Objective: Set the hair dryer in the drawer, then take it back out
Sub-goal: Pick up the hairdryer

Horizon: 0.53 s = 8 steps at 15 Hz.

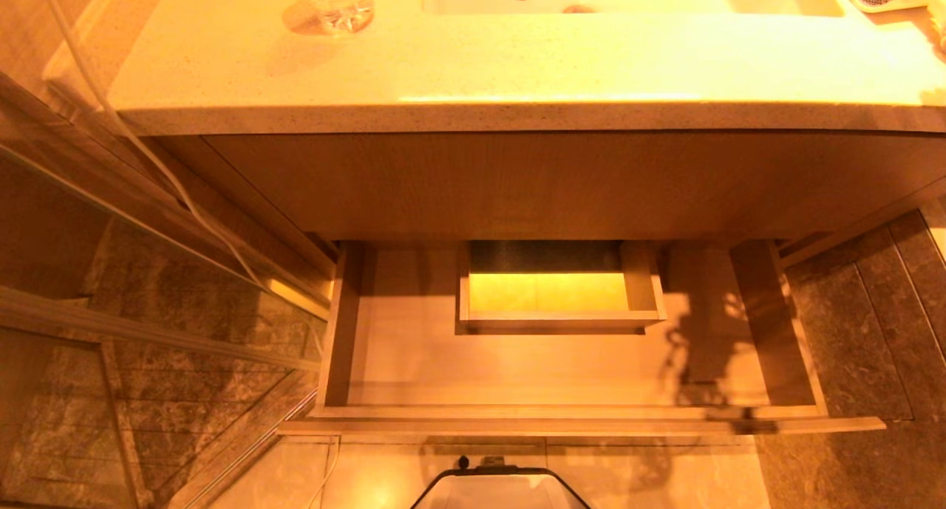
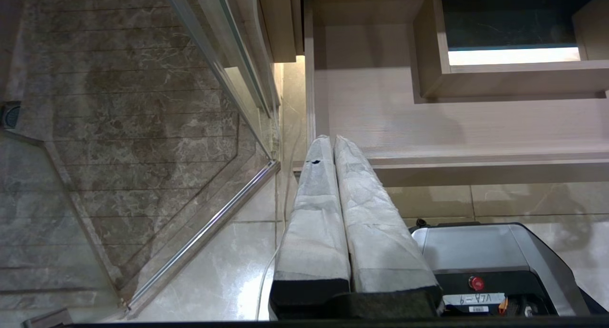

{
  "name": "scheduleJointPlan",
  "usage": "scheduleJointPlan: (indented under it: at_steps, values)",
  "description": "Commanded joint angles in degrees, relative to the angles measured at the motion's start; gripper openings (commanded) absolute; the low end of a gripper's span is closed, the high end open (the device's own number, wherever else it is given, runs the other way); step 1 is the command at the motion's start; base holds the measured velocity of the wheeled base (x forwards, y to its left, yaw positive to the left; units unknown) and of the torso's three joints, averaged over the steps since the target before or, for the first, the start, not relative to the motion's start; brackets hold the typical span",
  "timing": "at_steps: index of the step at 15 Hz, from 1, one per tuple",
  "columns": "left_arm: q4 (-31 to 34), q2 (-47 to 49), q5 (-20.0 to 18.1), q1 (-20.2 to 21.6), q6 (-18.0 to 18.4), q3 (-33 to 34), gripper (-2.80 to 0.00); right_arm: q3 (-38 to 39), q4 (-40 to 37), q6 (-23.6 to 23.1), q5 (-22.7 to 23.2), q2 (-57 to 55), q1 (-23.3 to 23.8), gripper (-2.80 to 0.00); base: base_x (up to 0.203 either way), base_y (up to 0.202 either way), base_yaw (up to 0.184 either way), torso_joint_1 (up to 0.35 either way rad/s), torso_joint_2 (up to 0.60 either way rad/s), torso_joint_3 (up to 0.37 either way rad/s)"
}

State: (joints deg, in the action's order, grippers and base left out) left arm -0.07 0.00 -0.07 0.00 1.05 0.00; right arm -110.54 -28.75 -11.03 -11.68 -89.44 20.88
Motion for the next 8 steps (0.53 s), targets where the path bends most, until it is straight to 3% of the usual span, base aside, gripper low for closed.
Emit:
scheduleJointPlan:
  at_steps: [1, 3, 8]
  values:
    - [0.0, 0.0, 0.0, 0.0, 0.0, 0.1, -2.80, -0.3, -0.1, -0.3, 0.0, -3.1, 0.2, 0.00, 0.000, 0.000, 0.000, 0.000, 0.00, 0.000]
    - [0.0, 0.0, 0.0, 0.0, 0.0, 0.1, -2.80, -0.6, 0.4, -0.2, 0.4, -4.8, 0.1, 0.00, 0.000, 0.000, 0.000, 0.000, 0.00, 0.000]
    - [0.0, 0.0, 0.0, 0.0, 0.0, 0.1, -2.80, -0.8, 1.2, -0.2, 6.6, -5.5, -0.1, 0.00, 0.000, 0.000, 0.000, 0.000, 0.00, 0.000]
